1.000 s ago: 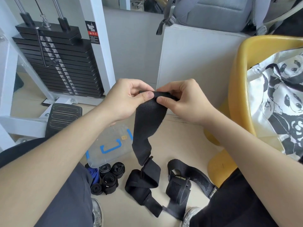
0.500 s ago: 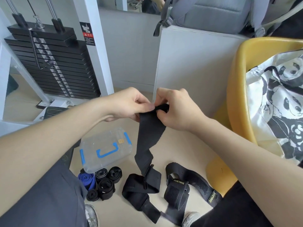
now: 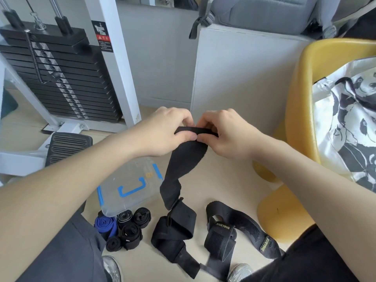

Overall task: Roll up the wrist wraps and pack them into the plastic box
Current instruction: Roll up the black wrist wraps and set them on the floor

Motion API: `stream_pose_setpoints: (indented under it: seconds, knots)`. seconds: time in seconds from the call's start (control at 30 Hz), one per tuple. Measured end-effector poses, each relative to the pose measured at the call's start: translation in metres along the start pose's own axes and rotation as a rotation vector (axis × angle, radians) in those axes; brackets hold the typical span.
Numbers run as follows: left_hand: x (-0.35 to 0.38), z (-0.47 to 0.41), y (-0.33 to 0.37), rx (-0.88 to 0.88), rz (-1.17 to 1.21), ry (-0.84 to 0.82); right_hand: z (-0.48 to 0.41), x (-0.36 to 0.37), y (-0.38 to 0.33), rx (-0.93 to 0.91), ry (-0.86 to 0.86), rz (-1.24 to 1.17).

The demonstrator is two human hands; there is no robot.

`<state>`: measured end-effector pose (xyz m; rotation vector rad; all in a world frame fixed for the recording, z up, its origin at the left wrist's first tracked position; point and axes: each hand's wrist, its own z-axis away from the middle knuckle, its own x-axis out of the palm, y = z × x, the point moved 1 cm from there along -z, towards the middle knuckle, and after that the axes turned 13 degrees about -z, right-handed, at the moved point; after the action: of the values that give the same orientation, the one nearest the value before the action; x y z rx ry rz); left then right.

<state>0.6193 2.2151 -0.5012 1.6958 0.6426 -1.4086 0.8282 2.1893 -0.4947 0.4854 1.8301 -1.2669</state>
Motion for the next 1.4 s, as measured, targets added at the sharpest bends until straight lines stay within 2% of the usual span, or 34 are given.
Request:
stream_pose_setpoints:
  seconds: [0.07,0.17,0.23,0.37,0.4,0.5,0.63,0.73,0.87,0.93,1.2,1.4]
  knots:
    - [-0.003,0.001,-0.002,-0.071,0.154,0.004,0.004,-0.005,-0.001,-0.025,0.049,-0.028]
    - [-0.006,0.004,-0.008,-0.152,0.45,-0.169,0.011,-0.004,-0.004,-0.07,0.096,-0.065]
    - [-0.005,0.009,-0.01,-0.163,0.555,-0.238,0.014,0.001,-0.004,-0.104,0.12,-0.034]
    - [-0.003,0.012,-0.01,-0.189,0.703,-0.181,0.011,0.008,-0.006,-0.098,0.116,-0.039]
    - [-0.003,0.012,-0.011,-0.185,0.68,-0.146,0.01,0.007,-0.006,-0.08,0.089,-0.054]
    - [-0.002,0.014,-0.01,-0.144,0.378,0.004,0.009,0.004,-0.004,-0.049,-0.031,-0.078]
    - [0.003,0.014,-0.001,-0.007,0.21,0.165,0.006,0.003,-0.002,-0.056,-0.016,-0.046]
    - [-0.002,0.012,-0.005,-0.009,0.291,0.191,0.001,0.003,-0.002,-0.074,-0.003,-0.024]
    - [-0.016,0.014,-0.025,0.064,0.629,-0.018,0.001,0.001,0.003,-0.088,0.011,-0.059]
    - [-0.018,0.015,-0.032,0.098,0.701,-0.023,0.001,0.001,0.005,-0.088,0.024,-0.074]
    - [-0.013,0.013,-0.033,0.056,0.709,0.062,0.003,0.015,-0.001,-0.101,-0.057,-0.058]
    - [-0.011,0.017,-0.028,0.04,0.728,-0.009,0.004,0.016,-0.003,-0.073,-0.068,-0.048]
